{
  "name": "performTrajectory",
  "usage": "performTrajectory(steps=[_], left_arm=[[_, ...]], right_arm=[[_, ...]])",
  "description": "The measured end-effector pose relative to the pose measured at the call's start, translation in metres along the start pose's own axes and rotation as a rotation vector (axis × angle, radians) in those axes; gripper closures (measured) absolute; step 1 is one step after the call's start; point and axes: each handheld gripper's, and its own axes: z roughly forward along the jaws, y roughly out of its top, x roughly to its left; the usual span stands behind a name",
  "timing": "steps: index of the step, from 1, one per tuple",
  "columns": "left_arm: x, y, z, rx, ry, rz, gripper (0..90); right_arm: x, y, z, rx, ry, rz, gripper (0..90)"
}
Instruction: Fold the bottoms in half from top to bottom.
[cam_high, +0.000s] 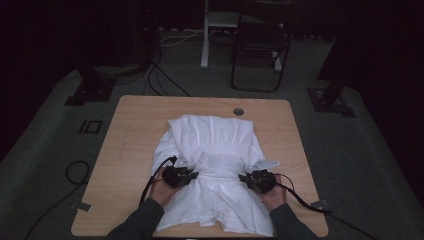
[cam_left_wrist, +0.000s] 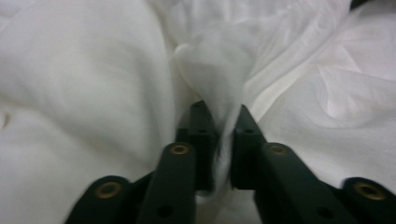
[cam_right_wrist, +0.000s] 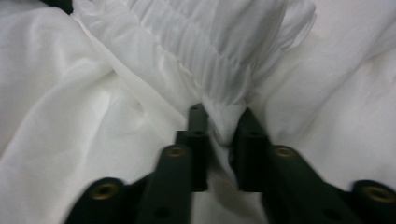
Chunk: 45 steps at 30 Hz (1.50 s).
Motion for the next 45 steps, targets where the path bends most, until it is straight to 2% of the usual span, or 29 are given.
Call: performTrajectory(steps=[2,4,6,7,8,9,10,11,15,16,17,18,19,22,24,27,29,33,36,38,40,41,43,45], left_arm=[[0.003,0.002,-0.01,-0.022,-0.018,-0.022,65.3],[0.006,0.006,-0.023,-0.068,-0.033,-0.05,62.7],[0.01,0.013,-0.033,-0.109,-0.024,-0.061,62.8],[0.013,0.017,-0.036,-0.12,-0.01,-0.064,63.4],[0.016,0.022,-0.036,-0.12,0.001,-0.067,67.9],[0.018,0.026,-0.035,-0.118,0.01,-0.069,74.5],[0.02,0.03,-0.031,-0.111,0.013,-0.066,81.6],[0.022,0.035,-0.026,-0.099,0.013,-0.067,85.2],[0.026,0.047,0.007,-0.021,0.04,-0.076,85.8],[0.026,0.047,0.007,-0.021,0.04,-0.076,85.8],[0.028,0.046,0.021,0.008,0.035,-0.089,85.8],[0.028,0.045,0.026,0.017,0.032,-0.092,85.9],[0.028,0.043,0.029,0.022,0.027,-0.096,85.9],[0.025,0.039,0.027,0.001,0.005,-0.111,85.8],[0.02,0.037,0.018,-0.022,-0.013,-0.102,85.2],[0.008,0.033,0.004,-0.071,-0.061,-0.078,84.3],[-0.001,0.028,-0.003,-0.085,-0.086,-0.045,83.2],[-0.019,0.017,-0.015,-0.084,-0.128,0.016,80.1],[-0.027,0.007,-0.027,-0.091,-0.143,0.031,76.6],[-0.029,-0.002,-0.038,-0.085,-0.095,0.046,71.6],[-0.028,-0.014,-0.052,-0.073,-0.008,0.036,66.4],[-0.026,-0.022,-0.058,-0.063,0.036,0.021,63.5],[-0.021,-0.039,-0.069,-0.042,0.142,-0.039,55.7],[-0.017,-0.054,-0.075,-0.024,0.215,-0.086,48.0]], right_arm=[[-0.001,0.003,-0.008,-0.007,0.016,-0.004,58.5],[-0.002,0.006,-0.019,-0.043,0.028,-0.011,51.1],[-0.005,0.009,-0.034,-0.101,0.039,-0.008,49.7],[-0.007,0.01,-0.039,-0.129,0.028,0.001,55.0],[-0.01,0.012,-0.044,-0.153,0.013,0.019,68.6],[-0.015,0.014,-0.045,-0.164,0.001,0.052,75.6],[-0.019,0.017,-0.044,-0.16,-0.006,0.09,82.3],[-0.023,0.019,-0.041,-0.153,-0.014,0.109,84.6],[-0.035,0.028,-0.007,-0.055,-0.034,0.137,86.2],[-0.035,0.028,-0.007,-0.055,-0.034,0.137,86.2],[-0.039,0.029,0.004,-0.017,-0.058,0.151,86.5],[-0.044,0.028,0.017,0.023,-0.051,0.179,86.5],[-0.045,0.027,0.02,0.02,-0.03,0.18,85.9],[-0.043,0.027,0.018,-0.022,0.024,0.167,83.5],[-0.041,0.026,0.01,-0.056,0.057,0.149,81.9],[-0.033,0.025,-0.005,-0.118,0.109,0.096,80.3],[-0.026,0.023,-0.014,-0.144,0.149,0.054,79.3],[-0.01,0.016,-0.028,-0.16,0.196,-0.014,77.4],[-0.002,0.008,-0.04,-0.147,0.2,-0.037,74.5],[0.001,0.0,-0.049,-0.133,0.162,-0.051,71.1],[0.004,-0.011,-0.06,-0.098,0.07,-0.056,64.7],[0.004,-0.017,-0.065,-0.091,0.034,-0.047,61.8],[0.002,-0.031,-0.074,-0.077,-0.032,-0.017,56.2],[-0.002,-0.045,-0.079,-0.049,-0.099,0.019,52.5]])
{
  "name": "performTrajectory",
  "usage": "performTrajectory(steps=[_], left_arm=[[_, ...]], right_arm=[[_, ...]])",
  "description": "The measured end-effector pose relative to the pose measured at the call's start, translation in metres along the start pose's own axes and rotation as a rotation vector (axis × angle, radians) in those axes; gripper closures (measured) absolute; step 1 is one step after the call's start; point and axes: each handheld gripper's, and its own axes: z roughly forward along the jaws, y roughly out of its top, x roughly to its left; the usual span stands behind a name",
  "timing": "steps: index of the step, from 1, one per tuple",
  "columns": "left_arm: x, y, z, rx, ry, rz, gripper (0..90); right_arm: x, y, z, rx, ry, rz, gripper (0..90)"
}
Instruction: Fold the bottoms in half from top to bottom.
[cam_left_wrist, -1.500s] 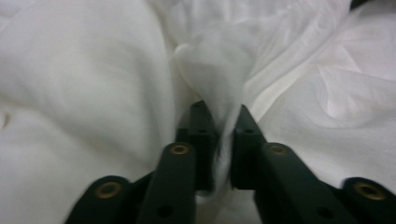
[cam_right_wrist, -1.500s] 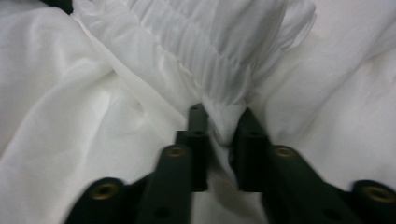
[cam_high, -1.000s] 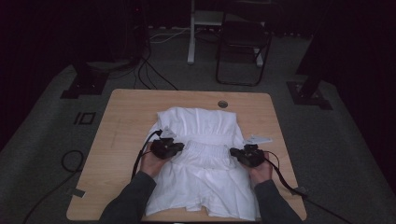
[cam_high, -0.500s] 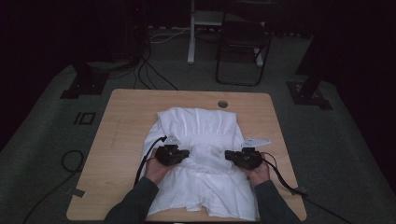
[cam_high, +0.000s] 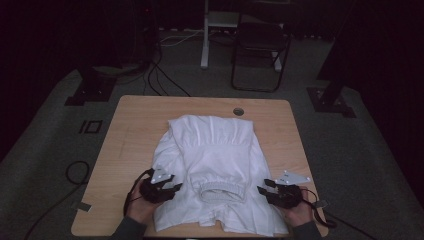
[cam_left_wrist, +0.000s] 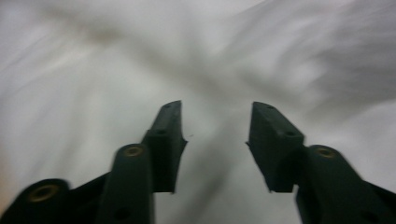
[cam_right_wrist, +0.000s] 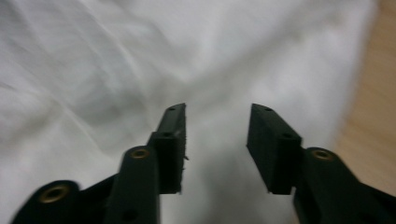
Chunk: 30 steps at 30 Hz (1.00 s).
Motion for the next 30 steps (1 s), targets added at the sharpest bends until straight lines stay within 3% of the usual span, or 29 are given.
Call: performTrajectory(steps=[4,7,8,9,10,12,14,15,17,22,24,25,27,30], left_arm=[[0.005,-0.023,0.008,0.1,0.088,-0.048,34.0],[0.007,-0.028,0.007,0.092,0.069,-0.053,34.0],[0.007,-0.028,0.006,0.092,0.066,-0.046,37.3],[0.007,-0.028,0.006,0.092,0.066,-0.046,46.6],[0.009,-0.029,0.002,0.089,0.052,-0.016,65.8],[0.015,-0.033,-0.004,0.097,0.07,-0.009,85.4],[0.024,-0.04,-0.011,0.107,0.099,-0.018,87.5],[0.029,-0.044,-0.016,0.115,0.122,-0.02,87.7],[0.037,-0.052,-0.025,0.117,0.11,-0.041,87.8],[0.035,-0.061,-0.037,0.136,0.097,-0.023,87.7],[0.035,-0.06,-0.037,0.132,0.076,-0.036,84.9],[0.038,-0.059,-0.039,0.096,0.062,-0.047,84.9],[0.044,-0.054,-0.04,0.065,0.069,-0.069,65.3],[0.057,-0.039,-0.041,0.004,0.064,-0.088,55.9]], right_arm=[[-0.008,-0.02,0.003,0.054,-0.046,0.068,48.1],[-0.004,-0.025,0.011,0.093,-0.073,0.04,49.9],[-0.003,-0.025,0.011,0.092,-0.069,0.031,57.0],[-0.003,-0.025,0.011,0.092,-0.069,0.031,57.0],[-0.001,-0.023,0.011,0.106,-0.065,0.019,81.2],[-0.001,-0.023,0.009,0.115,-0.086,0.015,87.6],[-0.005,-0.025,0.005,0.129,-0.105,0.026,88.4],[-0.006,-0.028,0.002,0.132,-0.113,0.034,88.5],[-0.009,-0.033,-0.005,0.13,-0.107,0.053,88.7],[-0.005,-0.037,-0.009,0.131,-0.109,0.043,88.6],[-0.004,-0.037,-0.009,0.134,-0.112,0.042,88.6],[-0.003,-0.036,-0.008,0.136,-0.111,0.039,88.4],[-0.005,-0.032,-0.007,0.109,-0.092,0.046,79.7],[-0.012,-0.021,-0.008,0.043,-0.063,0.067,68.7]])
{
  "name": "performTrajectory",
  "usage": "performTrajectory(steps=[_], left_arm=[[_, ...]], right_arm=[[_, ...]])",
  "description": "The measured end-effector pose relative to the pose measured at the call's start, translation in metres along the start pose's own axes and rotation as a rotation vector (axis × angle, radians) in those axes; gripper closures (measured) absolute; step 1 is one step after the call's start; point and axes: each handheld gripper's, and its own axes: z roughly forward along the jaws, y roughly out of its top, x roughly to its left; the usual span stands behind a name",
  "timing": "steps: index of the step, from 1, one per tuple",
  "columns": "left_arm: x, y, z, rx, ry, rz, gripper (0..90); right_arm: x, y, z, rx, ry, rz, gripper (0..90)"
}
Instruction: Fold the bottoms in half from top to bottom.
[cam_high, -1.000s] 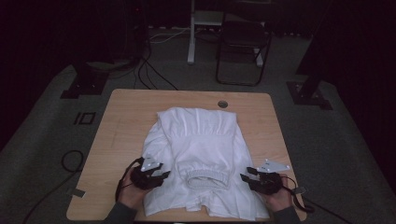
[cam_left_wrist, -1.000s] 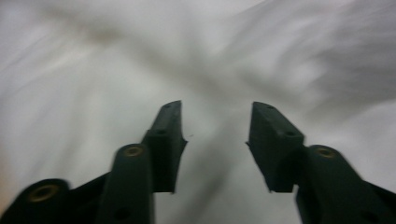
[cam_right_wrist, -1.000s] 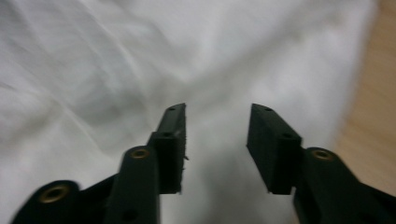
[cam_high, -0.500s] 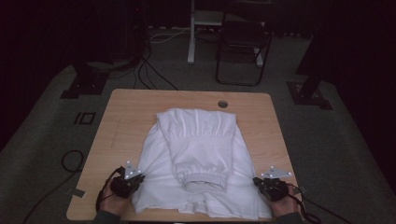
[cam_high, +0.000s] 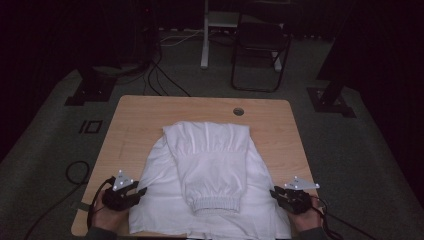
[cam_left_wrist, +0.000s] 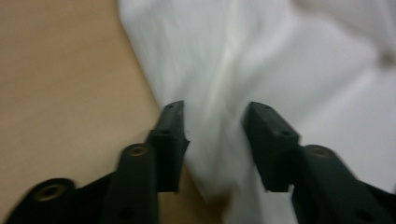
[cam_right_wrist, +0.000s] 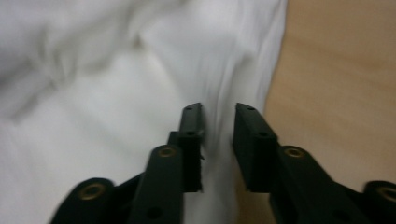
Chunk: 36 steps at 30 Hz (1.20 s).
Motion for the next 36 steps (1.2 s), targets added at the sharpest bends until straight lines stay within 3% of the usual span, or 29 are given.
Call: performTrajectory(steps=[2,6,10,13,15,19,24,28,32,34,36], left_arm=[[0.008,0.015,0.003,-0.035,-0.006,-0.01,54.0],[0.02,0.048,0.017,-0.089,-0.006,-0.011,46.1],[0.031,0.086,0.038,-0.151,-0.039,-0.056,38.2],[0.037,0.112,0.055,-0.161,-0.053,-0.068,34.9],[0.04,0.13,0.07,-0.162,-0.057,-0.075,32.7],[0.048,0.157,0.105,-0.134,-0.05,-0.105,25.9],[0.059,0.169,0.148,-0.043,-0.005,-0.157,25.3],[0.064,0.171,0.173,0.029,0.045,-0.179,25.3],[0.066,0.168,0.188,0.082,0.059,-0.206,22.6],[0.067,0.166,0.193,0.101,0.069,-0.206,20.5],[0.071,0.164,0.194,0.109,0.056,-0.242,20.1]], right_arm=[[-0.004,0.013,0.004,-0.033,0.028,0.012,64.0],[-0.011,0.043,0.021,-0.069,0.038,0.01,58.0],[-0.015,0.077,0.041,-0.1,0.055,-0.002,53.3],[-0.02,0.102,0.055,-0.118,0.065,0.004,49.1],[-0.024,0.119,0.065,-0.134,0.047,0.002,47.6],[-0.037,0.149,0.087,-0.151,0.036,0.055,45.0],[-0.053,0.172,0.124,-0.128,0.002,0.11,38.6],[-0.065,0.179,0.154,-0.092,-0.016,0.192,36.2],[-0.074,0.182,0.177,-0.027,-0.035,0.261,32.6],[-0.078,0.182,0.185,0.008,-0.06,0.272,32.5],[-0.082,0.18,0.191,0.044,-0.093,0.296,31.9]])
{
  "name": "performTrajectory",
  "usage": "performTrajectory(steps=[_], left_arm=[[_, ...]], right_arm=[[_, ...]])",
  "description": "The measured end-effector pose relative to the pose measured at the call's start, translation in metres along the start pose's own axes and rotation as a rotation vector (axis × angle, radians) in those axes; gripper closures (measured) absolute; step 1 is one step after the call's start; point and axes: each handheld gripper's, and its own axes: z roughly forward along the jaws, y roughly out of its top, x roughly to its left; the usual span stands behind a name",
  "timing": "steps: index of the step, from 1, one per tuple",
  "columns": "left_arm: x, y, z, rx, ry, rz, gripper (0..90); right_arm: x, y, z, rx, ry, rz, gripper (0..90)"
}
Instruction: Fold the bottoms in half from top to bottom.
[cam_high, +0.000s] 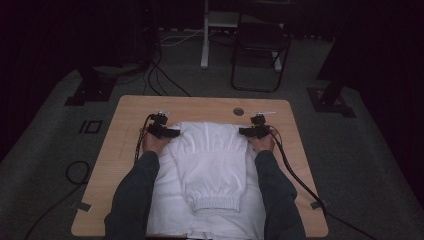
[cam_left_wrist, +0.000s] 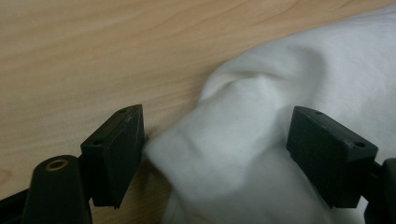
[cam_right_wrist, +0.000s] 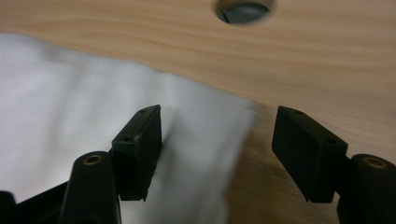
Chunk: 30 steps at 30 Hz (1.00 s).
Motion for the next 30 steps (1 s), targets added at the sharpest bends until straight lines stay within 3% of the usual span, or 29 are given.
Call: performTrajectory(steps=[5,7,9,11,13,15,17,20,21,24,30], left_arm=[[0.005,-0.001,0.001,-0.007,-0.015,-0.029,19.6],[0.005,-0.001,0.001,-0.009,-0.017,-0.035,20.1],[0.005,-0.001,0.001,-0.007,-0.024,-0.03,21.4],[0.003,0.0,-0.001,0.007,-0.048,-0.022,30.1],[0.002,0.001,-0.002,0.025,-0.084,-0.015,49.2],[0.0,0.0,-0.004,0.022,-0.105,-0.023,67.6],[0.001,0.001,-0.01,-0.008,-0.118,-0.044,78.2],[0.015,0.002,-0.028,-0.109,-0.242,-0.146,81.3],[0.019,0.002,-0.035,-0.14,-0.276,-0.162,82.1],[0.017,0.005,-0.052,-0.189,-0.315,-0.124,82.5],[0.009,0.007,-0.073,-0.227,-0.311,-0.058,82.0]], right_arm=[[-0.004,0.0,0.007,0.01,0.008,0.031,30.2],[-0.003,0.001,0.008,0.005,0.027,0.042,34.7],[0.0,0.001,0.009,0.006,0.045,0.023,39.0],[0.004,0.0,0.009,0.007,0.049,0.0,52.8],[0.005,-0.001,0.007,0.02,0.03,-0.015,72.8],[0.007,-0.003,0.005,0.024,0.038,-0.035,83.7],[0.007,-0.002,0.0,0.007,0.033,-0.044,86.0],[-0.001,0.002,-0.015,-0.054,0.052,-0.01,86.4],[-0.006,0.003,-0.022,-0.077,0.073,0.011,86.5],[-0.014,0.008,-0.042,-0.156,0.143,0.019,86.7],[-0.01,0.011,-0.068,-0.212,0.151,-0.06,86.5]])
